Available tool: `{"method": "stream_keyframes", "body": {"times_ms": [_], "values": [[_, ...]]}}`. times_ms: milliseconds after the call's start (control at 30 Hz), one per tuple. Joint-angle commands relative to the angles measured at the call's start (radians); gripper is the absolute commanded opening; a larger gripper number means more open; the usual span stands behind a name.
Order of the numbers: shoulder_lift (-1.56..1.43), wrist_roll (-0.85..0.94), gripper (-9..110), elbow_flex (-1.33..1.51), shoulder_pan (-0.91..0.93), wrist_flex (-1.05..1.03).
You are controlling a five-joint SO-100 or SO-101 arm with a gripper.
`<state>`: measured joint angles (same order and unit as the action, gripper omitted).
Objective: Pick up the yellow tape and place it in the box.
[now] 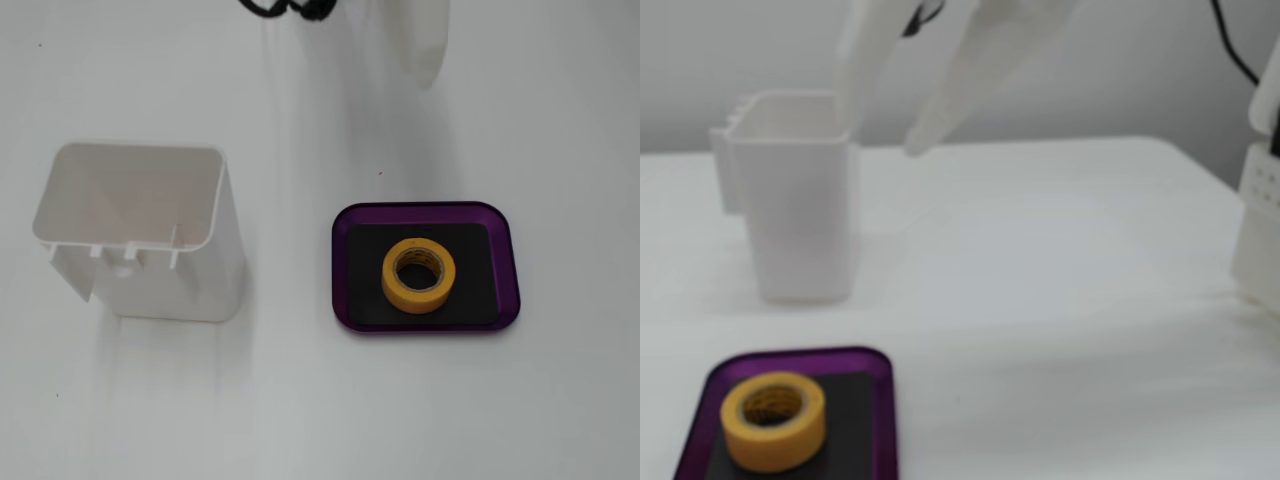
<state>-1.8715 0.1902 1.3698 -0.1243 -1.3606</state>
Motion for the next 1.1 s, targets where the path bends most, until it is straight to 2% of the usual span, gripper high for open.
{"method": "stream_keyframes", "body": {"times_ms": [0,267,633,767,933,1067], "values": [[-0.161,-0.051,10,0.063,-0.002,-0.063],[-0.463,-0.109,10,0.440,0.005,-0.035],[-0.950,-0.100,10,1.170,0.009,0.264],[-1.158,-0.106,10,1.382,0.066,0.362],[-1.399,-0.112,10,1.552,0.115,0.351],[-1.557,-0.118,10,1.644,0.106,0.201]]}}
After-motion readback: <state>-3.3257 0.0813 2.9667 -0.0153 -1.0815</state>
